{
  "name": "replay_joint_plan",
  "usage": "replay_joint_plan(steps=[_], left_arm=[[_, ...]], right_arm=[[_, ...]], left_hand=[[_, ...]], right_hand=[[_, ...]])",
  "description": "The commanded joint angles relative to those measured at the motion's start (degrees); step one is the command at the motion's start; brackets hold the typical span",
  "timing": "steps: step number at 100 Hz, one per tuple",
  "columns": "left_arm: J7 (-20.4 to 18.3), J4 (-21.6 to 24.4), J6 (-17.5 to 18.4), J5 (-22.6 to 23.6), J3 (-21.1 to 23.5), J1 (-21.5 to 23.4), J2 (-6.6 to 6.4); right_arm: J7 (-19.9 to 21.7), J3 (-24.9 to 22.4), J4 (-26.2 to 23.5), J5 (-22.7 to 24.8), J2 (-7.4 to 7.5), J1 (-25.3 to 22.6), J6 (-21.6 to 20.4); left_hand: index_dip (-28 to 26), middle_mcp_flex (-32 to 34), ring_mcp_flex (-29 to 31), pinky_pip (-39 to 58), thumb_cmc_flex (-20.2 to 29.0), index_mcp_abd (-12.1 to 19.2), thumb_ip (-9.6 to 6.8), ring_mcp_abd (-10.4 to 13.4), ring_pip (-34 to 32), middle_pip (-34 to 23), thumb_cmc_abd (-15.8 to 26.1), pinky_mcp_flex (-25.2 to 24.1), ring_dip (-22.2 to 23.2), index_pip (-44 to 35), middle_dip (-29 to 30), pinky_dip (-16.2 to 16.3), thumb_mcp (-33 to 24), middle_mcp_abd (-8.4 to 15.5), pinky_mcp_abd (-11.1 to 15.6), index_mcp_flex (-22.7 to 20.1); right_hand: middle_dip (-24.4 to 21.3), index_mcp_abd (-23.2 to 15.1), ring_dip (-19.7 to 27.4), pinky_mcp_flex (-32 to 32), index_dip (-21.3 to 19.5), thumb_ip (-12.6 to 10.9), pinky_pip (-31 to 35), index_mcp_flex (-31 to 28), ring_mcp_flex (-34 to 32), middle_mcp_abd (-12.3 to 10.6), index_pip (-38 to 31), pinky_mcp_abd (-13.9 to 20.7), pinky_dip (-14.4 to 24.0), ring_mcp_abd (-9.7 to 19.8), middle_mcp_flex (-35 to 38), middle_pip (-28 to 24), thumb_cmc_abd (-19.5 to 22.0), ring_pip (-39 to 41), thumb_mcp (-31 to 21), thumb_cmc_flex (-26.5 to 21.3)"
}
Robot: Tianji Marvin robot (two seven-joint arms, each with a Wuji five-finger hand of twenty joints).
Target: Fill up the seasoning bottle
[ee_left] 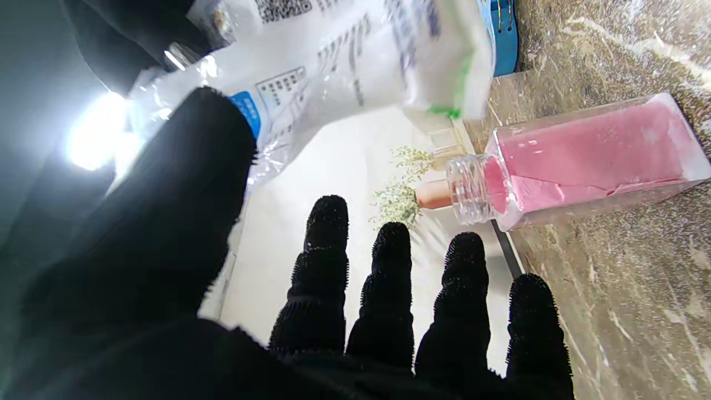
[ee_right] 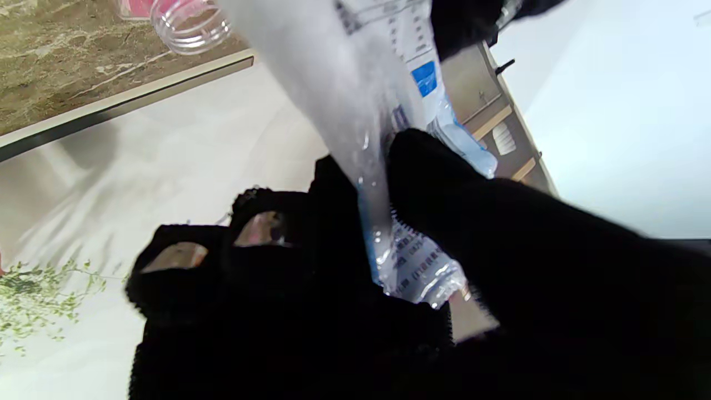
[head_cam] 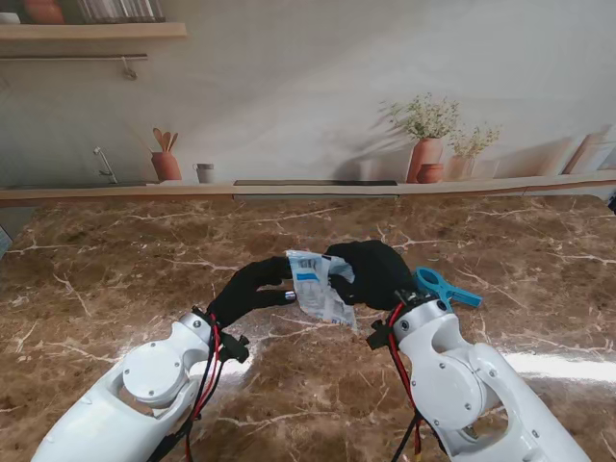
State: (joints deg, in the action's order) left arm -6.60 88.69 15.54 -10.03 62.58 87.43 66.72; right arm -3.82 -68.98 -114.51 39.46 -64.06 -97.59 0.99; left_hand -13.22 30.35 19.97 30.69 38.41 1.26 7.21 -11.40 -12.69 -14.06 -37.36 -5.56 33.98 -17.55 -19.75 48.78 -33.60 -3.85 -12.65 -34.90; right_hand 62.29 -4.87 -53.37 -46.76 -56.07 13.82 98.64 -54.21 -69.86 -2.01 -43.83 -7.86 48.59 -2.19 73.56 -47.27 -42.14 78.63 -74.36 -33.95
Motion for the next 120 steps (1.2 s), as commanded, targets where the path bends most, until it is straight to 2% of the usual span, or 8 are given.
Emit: replay_joint_plan(steps=[1,25,42,61,70,77,90,120], left_arm=[[-0.4,0.9,0.6,1.0,-0.3,0.5,-0.4],[-3.9,3.0,0.6,6.0,-0.5,1.2,-2.14],[-8.1,2.7,-1.8,6.8,-1.5,1.1,-3.18],[-10.6,0.3,-4.7,6.6,-3.1,0.7,-3.54],[-10.2,-0.9,-5.0,8.5,-4.3,0.4,-3.61],[-9.6,-2.0,-4.4,10.8,-5.4,0.0,-3.7],[-9.0,-3.6,-4.0,12.0,-6.8,-0.3,-3.66],[-3.9,-5.0,-2.1,18.6,-8.0,-0.1,-3.24]], right_arm=[[1.1,0.9,0.2,-1.4,0.37,-0.6,-0.5],[3.9,3.8,3.1,-3.9,0.88,-0.6,-1.1],[6.3,6.0,6.3,-7.1,1.15,0.3,-0.1],[8.5,8.1,10.6,-10.4,1.32,1.5,1.9],[9.1,8.9,12.5,-10.3,1.48,2.0,2.5],[8.3,9.4,14.2,-8.7,1.5,2.0,1.5],[5.4,9.4,15.6,-2.2,1.77,1.0,-2.0],[0.0,5.2,14.0,0.1,1.03,-3.5,-1.8]], left_hand=[[-1.5,3.0,2.2,-0.9,-2.4,0.6,-1.1,1.5,-1.3,-0.3,-0.6,0.7,1.9,-1.7,-0.8,2.8,2.6,1.4,0.1,-2.5],[-9.5,17.3,18.2,23.5,3.0,4.4,0.29,-1.5,-16.4,-6.4,0.3,9.7,18.7,-16.6,-6.5,18.3,1.3,0.1,-3.6,-12.5],[-1.6,33.1,31.6,40.6,14.0,6.0,-0.76,-2.7,-28.7,-5.6,7.7,20.2,23.4,-32.3,-17.3,18.6,-3.6,-0.7,-4.4,-17.6],[-19.1,34.5,34.9,45.8,19.9,8.9,-0.07,-4.6,-33.0,-8.8,16.4,23.2,22.8,-33.9,-17.1,15.6,-2.9,-3.6,-4.2,-15.1],[-22.6,33.5,34.7,45.5,21.0,8.9,-1.06,-5.1,-32.8,-9.2,18.6,23.1,22.7,-34.3,-17.3,15.0,-1.1,-3.9,-3.9,-15.1],[-23.1,33.3,34.1,44.7,21.2,9.7,-1.04,-4.9,-32.1,-9.2,18.2,22.6,22.3,-34.4,-18.0,14.5,-0.7,-2.3,-3.6,-15.4],[-23.9,32.8,33.1,43.9,21.9,9.9,-0.98,-5.2,-31.2,-8.5,17.9,21.5,22.1,-34.5,-18.8,14.2,-0.1,-1.4,-4.1,-16.0],[-23.6,32.3,32.5,44.4,23.3,10.4,-0.6,-4.8,-31.1,-7.3,18.7,21.0,22.4,-33.9,-19.9,14.5,2.5,-0.5,-4.7,-16.4]], right_hand=[[1.4,-10.6,-2.7,-0.8,-6.6,-5.1,5.0,-7.9,-2.8,-4.0,-8.6,0.9,1.5,1.6,2.8,-2.3,5.1,1.4,-4.0,-3.1],[1.0,-10.7,-2.6,-0.7,-6.4,-4.9,4.4,-7.2,-2.6,-4.1,-7.7,1.0,1.5,1.8,2.7,-1.4,5.0,0.2,-3.4,-3.1],[0.1,-10.5,-2.0,-0.5,-5.1,-4.3,3.3,-6.2,-2.5,-4.0,-7.0,1.1,1.2,1.6,2.5,-0.3,4.6,-1.3,-2.9,-3.3],[-2.6,-9.8,-0.3,-0.4,-1.4,-3.2,1.6,-4.6,-2.5,-3.5,-7.1,1.1,0.5,0.8,2.3,1.8,3.8,-4.5,-2.4,-3.9],[-6.9,-8.9,2.2,0.2,5.7,-2.1,-0.3,-2.8,-2.0,-2.0,-7.7,1.1,-0.8,-0.8,2.1,5.0,2.3,-8.7,-2.3,-4.0],[-13.6,-7.4,7.0,1.3,19.5,-1.1,-3.5,0.9,-1.2,-0.5,-9.8,0.9,-2.6,-2.2,2.0,10.9,0.8,-16.4,-1.0,-3.4],[-21.3,-4.1,12.6,5.5,33.4,-1.4,-11.1,6.0,1.9,-0.6,-7.0,0.8,-4.7,-0.8,-0.4,19.3,2.0,-28.1,5.5,6.4],[-30.2,-2.7,18.5,18.6,20.7,-9.1,-31.1,9.0,17.6,-1.8,16.0,-0.6,-6.6,1.3,-17.4,27.1,7.2,-49.2,15.3,18.2]])
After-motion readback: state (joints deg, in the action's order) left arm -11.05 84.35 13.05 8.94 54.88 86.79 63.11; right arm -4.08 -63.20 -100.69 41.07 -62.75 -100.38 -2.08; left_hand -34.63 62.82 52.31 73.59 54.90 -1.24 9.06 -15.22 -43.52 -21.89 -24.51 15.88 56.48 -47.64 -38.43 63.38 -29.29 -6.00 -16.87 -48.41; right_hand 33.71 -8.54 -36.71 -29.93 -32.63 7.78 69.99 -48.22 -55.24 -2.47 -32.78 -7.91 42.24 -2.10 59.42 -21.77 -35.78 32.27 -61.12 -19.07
